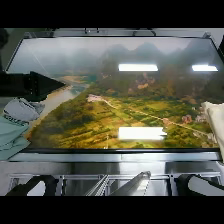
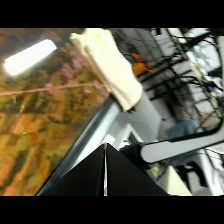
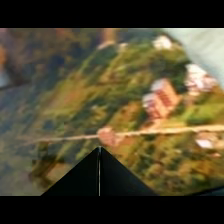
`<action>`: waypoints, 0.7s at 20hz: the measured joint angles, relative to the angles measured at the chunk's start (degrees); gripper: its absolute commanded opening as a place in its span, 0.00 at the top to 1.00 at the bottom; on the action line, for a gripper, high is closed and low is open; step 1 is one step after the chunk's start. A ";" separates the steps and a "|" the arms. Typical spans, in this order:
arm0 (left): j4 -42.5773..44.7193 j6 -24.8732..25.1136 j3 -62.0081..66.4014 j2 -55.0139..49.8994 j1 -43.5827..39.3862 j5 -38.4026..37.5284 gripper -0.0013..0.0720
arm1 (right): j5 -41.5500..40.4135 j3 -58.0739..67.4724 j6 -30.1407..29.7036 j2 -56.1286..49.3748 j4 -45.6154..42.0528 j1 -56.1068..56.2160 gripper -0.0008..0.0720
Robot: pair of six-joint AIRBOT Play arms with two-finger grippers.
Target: Fold the shirts.
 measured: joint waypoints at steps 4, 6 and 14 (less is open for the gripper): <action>2.99 -2.10 -11.69 11.26 1.81 0.83 0.96 | -1.75 -6.49 -4.94 7.93 5.33 16.33 0.97; 3.58 -2.78 -19.39 17.25 2.14 1.11 0.96 | -4.81 -14.58 -6.16 13.86 6.36 25.68 0.96; 4.48 -5.68 -40.70 33.62 2.45 2.32 0.95 | -24.87 -45.09 -7.41 30.36 9.07 48.17 0.96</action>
